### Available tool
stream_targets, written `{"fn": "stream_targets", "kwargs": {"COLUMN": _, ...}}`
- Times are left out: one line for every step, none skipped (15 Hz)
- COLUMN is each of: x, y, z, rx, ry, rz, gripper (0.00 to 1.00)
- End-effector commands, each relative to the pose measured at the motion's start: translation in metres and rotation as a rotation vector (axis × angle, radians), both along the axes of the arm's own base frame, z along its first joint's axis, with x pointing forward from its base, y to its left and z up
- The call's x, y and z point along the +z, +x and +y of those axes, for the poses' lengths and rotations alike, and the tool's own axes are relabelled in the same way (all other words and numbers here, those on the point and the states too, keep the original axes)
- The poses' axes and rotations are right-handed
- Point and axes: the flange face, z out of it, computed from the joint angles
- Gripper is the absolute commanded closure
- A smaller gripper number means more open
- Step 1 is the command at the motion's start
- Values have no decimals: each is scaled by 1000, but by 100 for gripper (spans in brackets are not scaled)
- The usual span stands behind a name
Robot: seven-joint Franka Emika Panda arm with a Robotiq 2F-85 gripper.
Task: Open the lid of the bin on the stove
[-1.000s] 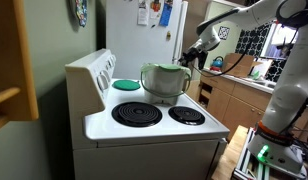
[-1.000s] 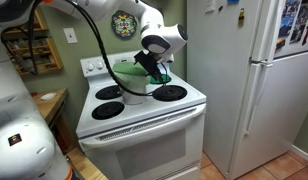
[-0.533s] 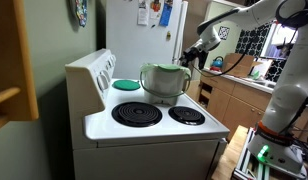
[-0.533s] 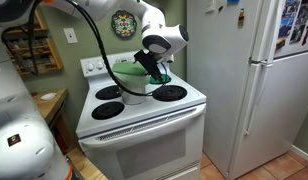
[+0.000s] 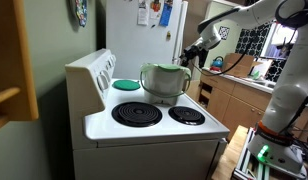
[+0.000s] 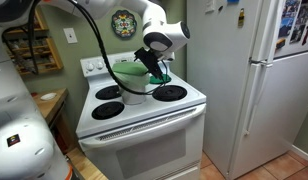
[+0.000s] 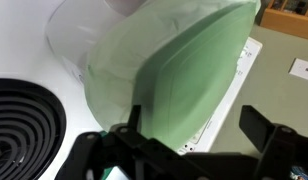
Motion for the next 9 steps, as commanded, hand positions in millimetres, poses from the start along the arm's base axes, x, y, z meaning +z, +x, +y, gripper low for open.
{"fn": "stream_targets", "kwargs": {"x": -5, "y": 4, "z": 2, "rx": -27, "ry": 2, "rz": 58, "gripper": 0}}
{"fn": "stream_targets", "kwargs": {"x": -6, "y": 4, "z": 3, "rx": -31, "ry": 2, "rz": 70, "gripper": 0}}
{"fn": "stream_targets", "kwargs": {"x": -7, "y": 5, "z": 3, "rx": -40, "ry": -6, "rz": 81, "gripper": 0}}
{"fn": "stream_targets", "kwargs": {"x": -8, "y": 6, "z": 3, "rx": -51, "ry": -9, "rz": 91, "gripper": 0}}
{"fn": "stream_targets", "kwargs": {"x": -8, "y": 6, "z": 2, "rx": -58, "ry": -14, "rz": 99, "gripper": 0}}
{"fn": "stream_targets", "kwargs": {"x": -9, "y": 7, "z": 1, "rx": -66, "ry": -23, "rz": 104, "gripper": 0}}
{"fn": "stream_targets", "kwargs": {"x": -10, "y": 7, "z": 1, "rx": -71, "ry": -26, "rz": 110, "gripper": 0}}
{"fn": "stream_targets", "kwargs": {"x": -11, "y": 7, "z": 1, "rx": -73, "ry": -26, "rz": 118, "gripper": 0}}
{"fn": "stream_targets", "kwargs": {"x": -11, "y": 6, "z": 1, "rx": -72, "ry": -24, "rz": 124, "gripper": 0}}
